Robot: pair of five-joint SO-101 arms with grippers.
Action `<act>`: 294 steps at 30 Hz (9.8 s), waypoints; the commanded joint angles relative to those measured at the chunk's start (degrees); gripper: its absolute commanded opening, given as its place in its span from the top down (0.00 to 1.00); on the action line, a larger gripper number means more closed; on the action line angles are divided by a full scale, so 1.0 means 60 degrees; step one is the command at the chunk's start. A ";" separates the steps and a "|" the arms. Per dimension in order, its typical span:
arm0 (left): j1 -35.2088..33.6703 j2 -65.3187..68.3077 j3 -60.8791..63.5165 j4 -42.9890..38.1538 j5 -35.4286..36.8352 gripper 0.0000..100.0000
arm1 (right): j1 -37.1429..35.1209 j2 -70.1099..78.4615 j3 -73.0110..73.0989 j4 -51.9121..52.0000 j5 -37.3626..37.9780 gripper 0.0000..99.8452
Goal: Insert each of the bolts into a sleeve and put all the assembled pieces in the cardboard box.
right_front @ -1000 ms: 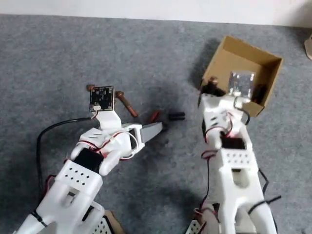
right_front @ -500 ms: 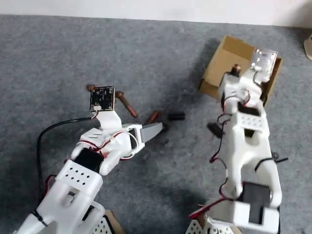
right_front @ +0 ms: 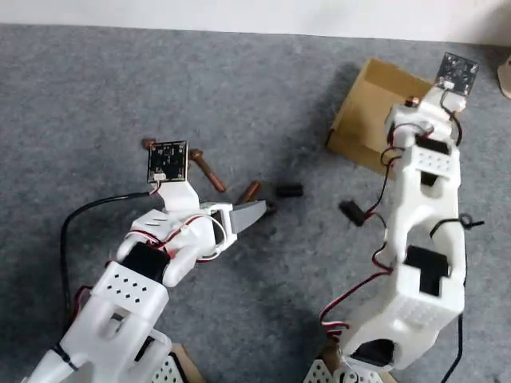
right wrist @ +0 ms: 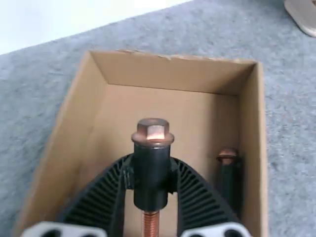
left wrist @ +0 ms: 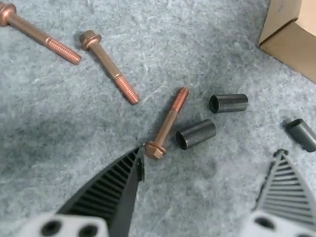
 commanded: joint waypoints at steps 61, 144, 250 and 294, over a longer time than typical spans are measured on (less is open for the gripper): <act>-0.0095 -0.0154 -0.0095 0.0000 0.0044 0.63 | -0.0212 0.3861 -0.7319 0.5077 -0.1084 0.93; -0.9487 -0.0227 0.0799 -0.1011 -0.2271 0.63 | -0.5780 0.3963 -0.5150 1.2022 1.3040 0.82; -1.1495 -0.0227 0.5018 -0.8366 -0.2212 0.63 | -0.5033 0.6059 -0.6557 1.1626 1.2469 0.99; -0.4916 0.0315 -0.1297 0.0894 -0.0381 0.95 | -0.3641 0.5253 -0.9136 1.1582 0.5201 0.99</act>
